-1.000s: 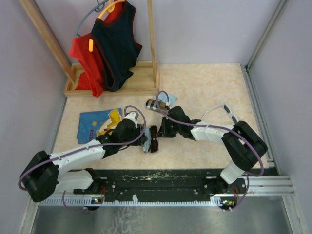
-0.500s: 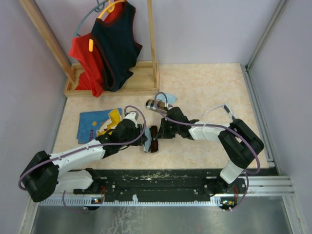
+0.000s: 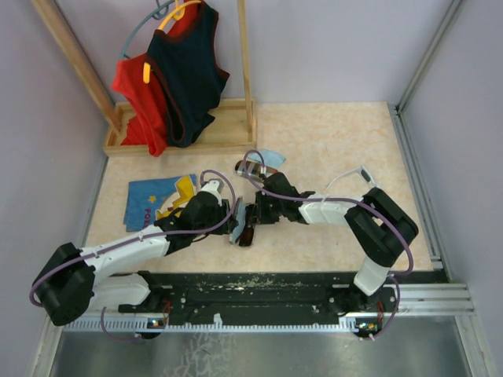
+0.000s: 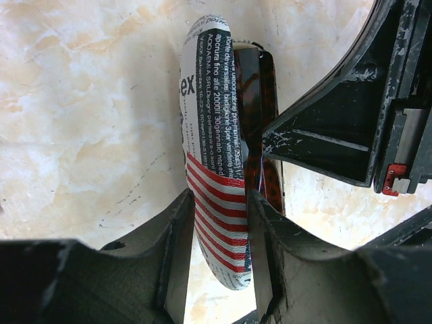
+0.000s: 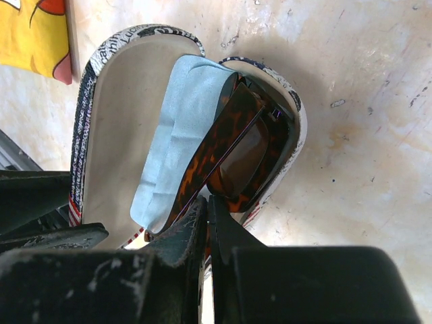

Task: Organize the sunglasses
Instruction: Place the sunglasses in the sunglasses case.

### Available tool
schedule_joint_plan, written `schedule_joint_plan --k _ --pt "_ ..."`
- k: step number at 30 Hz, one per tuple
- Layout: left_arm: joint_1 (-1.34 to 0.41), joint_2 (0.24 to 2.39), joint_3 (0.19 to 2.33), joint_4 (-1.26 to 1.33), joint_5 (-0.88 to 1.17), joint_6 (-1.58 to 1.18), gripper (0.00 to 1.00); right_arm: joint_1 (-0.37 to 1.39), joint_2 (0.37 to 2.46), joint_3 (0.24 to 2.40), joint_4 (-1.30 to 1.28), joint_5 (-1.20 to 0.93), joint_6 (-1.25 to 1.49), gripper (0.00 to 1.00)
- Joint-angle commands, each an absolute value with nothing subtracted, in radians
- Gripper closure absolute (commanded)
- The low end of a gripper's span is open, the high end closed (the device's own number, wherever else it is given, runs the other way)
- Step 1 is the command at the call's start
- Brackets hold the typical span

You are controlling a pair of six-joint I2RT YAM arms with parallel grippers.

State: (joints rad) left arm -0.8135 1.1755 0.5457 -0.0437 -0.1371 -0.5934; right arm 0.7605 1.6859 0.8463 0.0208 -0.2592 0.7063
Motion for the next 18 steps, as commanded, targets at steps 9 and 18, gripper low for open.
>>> schedule_joint_plan --k 9,18 --pt "-0.814 1.176 0.574 -0.024 -0.126 -0.584 0.57 0.775 1.664 0.877 0.055 -0.257 0.682 0.95" --pt "-0.815 1.170 0.577 -0.026 -0.113 -0.583 0.56 0.775 1.520 0.844 -0.025 -0.188 0.654 0.92"
